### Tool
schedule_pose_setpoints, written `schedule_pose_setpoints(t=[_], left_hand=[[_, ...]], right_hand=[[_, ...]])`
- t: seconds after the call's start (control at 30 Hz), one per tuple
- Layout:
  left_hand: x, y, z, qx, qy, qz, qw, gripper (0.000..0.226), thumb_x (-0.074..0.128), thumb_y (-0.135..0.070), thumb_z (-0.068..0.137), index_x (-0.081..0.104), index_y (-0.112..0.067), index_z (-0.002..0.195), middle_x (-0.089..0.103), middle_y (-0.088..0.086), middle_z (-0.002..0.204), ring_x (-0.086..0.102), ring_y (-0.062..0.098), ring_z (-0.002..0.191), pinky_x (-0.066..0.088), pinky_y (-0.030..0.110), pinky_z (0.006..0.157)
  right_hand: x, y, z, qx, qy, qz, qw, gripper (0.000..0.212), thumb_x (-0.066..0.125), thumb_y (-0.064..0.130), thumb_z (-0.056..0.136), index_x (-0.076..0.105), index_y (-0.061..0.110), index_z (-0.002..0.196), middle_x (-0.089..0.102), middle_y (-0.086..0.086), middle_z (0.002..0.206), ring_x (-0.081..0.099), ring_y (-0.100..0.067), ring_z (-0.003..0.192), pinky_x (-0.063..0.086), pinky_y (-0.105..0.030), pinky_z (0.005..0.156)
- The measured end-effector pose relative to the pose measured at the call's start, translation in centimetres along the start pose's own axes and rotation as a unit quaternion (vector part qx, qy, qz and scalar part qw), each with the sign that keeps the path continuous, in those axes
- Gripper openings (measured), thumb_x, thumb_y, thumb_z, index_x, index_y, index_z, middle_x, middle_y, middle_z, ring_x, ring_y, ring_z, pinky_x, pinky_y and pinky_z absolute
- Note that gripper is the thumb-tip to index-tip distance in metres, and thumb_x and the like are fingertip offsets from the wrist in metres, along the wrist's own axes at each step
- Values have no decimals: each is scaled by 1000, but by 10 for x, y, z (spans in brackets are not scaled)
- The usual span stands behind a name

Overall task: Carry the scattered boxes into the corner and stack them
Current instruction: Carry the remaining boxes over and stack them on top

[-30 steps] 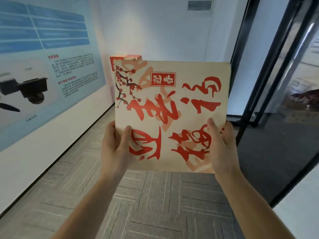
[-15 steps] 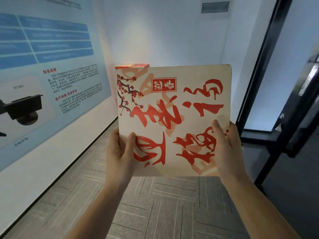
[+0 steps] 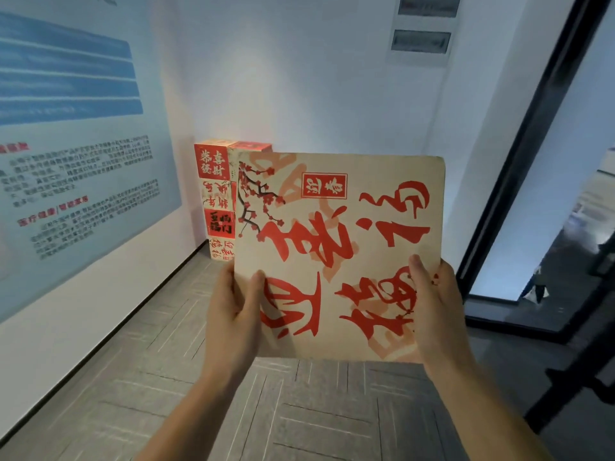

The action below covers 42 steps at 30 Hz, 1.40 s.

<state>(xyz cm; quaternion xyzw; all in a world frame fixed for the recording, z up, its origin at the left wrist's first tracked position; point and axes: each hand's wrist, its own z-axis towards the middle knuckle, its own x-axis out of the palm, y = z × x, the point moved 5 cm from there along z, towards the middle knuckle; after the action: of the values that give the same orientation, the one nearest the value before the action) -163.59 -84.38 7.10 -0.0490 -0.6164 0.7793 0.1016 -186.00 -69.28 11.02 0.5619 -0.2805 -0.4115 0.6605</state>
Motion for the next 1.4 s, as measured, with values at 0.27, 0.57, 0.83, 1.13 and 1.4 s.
schedule_pose_setpoints(t=[0.27, 0.57, 0.83, 1.13, 1.4], left_hand=[[67, 82, 191, -17, -28, 21, 999, 45, 56, -55, 96, 51, -34, 136, 73, -19, 113, 76, 9, 97, 65, 50, 86], [158, 108, 417, 7, -39, 22, 999, 52, 54, -59, 91, 51, -33, 137, 72, -24, 111, 75, 7, 98, 63, 45, 83], [194, 171, 617, 23, -52, 31, 998, 60, 54, -63, 89, 50, -31, 140, 69, -14, 124, 73, 15, 108, 63, 51, 91], [237, 237, 872, 30, -3, -2, 1000, 46, 56, -56, 96, 54, -34, 136, 72, -18, 122, 72, 12, 113, 62, 51, 92], [299, 275, 1055, 71, 46, 9, 996, 55, 56, -50, 97, 41, -43, 150, 59, -43, 125, 62, -10, 118, 55, 27, 95]], right_hand=[[110, -66, 185, 24, 36, 11, 999, 65, 42, 68, 81, 46, 34, 135, 67, 12, 115, 67, -8, 95, 52, -25, 68], [222, -79, 425, 10, 67, 39, 997, 61, 46, 68, 85, 46, 36, 136, 66, 15, 115, 68, -10, 96, 52, -27, 69], [344, -113, 594, -1, 64, 31, 998, 56, 46, 66, 87, 45, 36, 134, 64, 17, 115, 67, -9, 98, 50, -24, 69], [488, -135, 779, 5, 43, 25, 999, 63, 47, 67, 84, 46, 35, 139, 67, 12, 119, 69, -15, 101, 58, -34, 77], [585, -165, 948, -13, 13, 24, 1000, 58, 44, 64, 89, 42, 41, 142, 63, 22, 121, 68, -9, 100, 52, -21, 68]])
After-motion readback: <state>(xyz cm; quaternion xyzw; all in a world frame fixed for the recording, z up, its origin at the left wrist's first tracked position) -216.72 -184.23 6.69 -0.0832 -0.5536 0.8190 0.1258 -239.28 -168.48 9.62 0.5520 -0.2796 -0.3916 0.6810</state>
